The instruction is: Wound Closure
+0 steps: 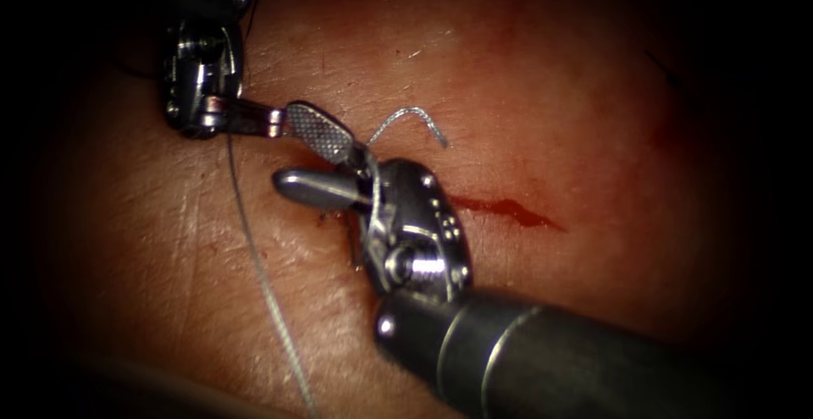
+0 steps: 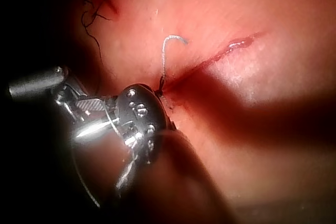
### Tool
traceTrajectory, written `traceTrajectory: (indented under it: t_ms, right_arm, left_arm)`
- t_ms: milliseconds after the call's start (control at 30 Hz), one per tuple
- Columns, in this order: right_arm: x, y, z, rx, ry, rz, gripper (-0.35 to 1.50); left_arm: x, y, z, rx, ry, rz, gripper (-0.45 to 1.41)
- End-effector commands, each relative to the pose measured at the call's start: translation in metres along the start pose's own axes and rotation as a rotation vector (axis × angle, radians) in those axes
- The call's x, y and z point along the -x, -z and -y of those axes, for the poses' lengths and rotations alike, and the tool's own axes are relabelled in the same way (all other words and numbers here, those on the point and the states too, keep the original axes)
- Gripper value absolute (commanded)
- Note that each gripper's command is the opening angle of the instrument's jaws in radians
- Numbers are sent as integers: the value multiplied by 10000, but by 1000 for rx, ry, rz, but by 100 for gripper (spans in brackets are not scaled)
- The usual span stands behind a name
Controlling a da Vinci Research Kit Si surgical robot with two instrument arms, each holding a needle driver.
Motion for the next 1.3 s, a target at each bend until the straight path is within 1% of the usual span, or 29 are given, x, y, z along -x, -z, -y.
traceTrajectory:
  t_ms: [33, 133, 233, 267, 300, 367, 400, 433, 467, 500, 533, 600, 633, 733, 767, 800, 833, 867, 933, 1000, 1033, 1067, 1100, 1167, 1300]
  right_arm:
    - [1, 6, -11, 15, 12, -14, 106]
    - [-5, 17, -19, 51, 25, -53, 106]
    - [-5, 20, -22, 62, 59, -67, 106]
    - [-4, 21, -22, 82, 78, -60, 106]
    - [-1, 22, -21, 195, 132, -29, 113]
    - [3, 24, -20, 280, 149, -23, 115]
    - [10, 27, -18, 339, 174, -15, 115]
    - [12, 28, -17, 369, 193, -2, 115]
    - [15, 30, -17, 409, 185, -8, 115]
    - [16, 31, -18, 428, 184, -15, 115]
    - [18, 36, -21, 473, 151, -34, 115]
    - [17, 41, -26, 503, 129, -51, 113]
    - [11, 52, -37, 557, 111, -96, 113]
    - [2, 66, -51, 628, 129, -143, 113]
    - [2, 80, -60, 716, 122, -135, 113]
    - [6, 86, -64, 748, 117, -126, 113]
    - [6, 86, -64, 748, 117, -126, 113]
    - [22, 102, -72, 831, 103, -82, 111]
    - [40, 121, -77, 892, 93, -66, 111]
    - [42, 126, -78, 898, 96, -60, 111]
    - [37, 138, -78, 913, 104, -70, 111]
    - [37, 138, -78, 913, 104, -70, 111]
    - [22, 143, -76, 918, 101, -99, 111]
    - [12, 146, -69, 930, 135, -120, 111]
    - [5, 152, -59, 963, 176, -135, 111]
  left_arm:
    - [2, 2, -11, 5, 1, 1, -45]
    - [3, -1, -19, 0, -4, 4, -45]
    - [8, -9, -26, -14, -10, 15, -45]
    - [10, -12, -28, -16, -12, 19, -45]
    - [14, -20, -34, -19, -17, 23, -45]
    - [16, -28, -39, -19, -14, 24, -45]
    - [16, -36, -43, -20, -16, 25, -45]
    - [16, -39, -44, -17, -15, 27, -45]
    - [16, -46, -46, -14, -14, 29, -45]
    - [15, -49, -47, -14, -14, 29, -45]
    - [15, -55, -49, -6, -13, 33, -45]
    - [15, -59, -51, -6, -13, 32, -45]
    - [16, -62, -52, -4, -14, 30, -45]
    - [18, -64, -54, -2, -9, 30, -45]
    - [21, -66, -57, -2, -6, 32, -45]
    - [22, -67, -57, -1, -7, 33, -45]
    - [22, -67, -57, -1, -7, 33, -45]
    - [24, -69, -59, -1, -3, 38, -45]
    - [25, -70, -59, -1, -2, 42, -45]
    - [25, -70, -58, 0, -1, 46, -45]
    - [24, -69, -59, 1, -1, 49, -45]
    - [24, -69, -59, 1, -1, 49, -45]
    - [25, -70, -59, -1, -1, 52, -45]
    - [27, -72, -60, -1, 3, 53, -45]
    - [29, -73, -60, 0, 8, 52, -45]
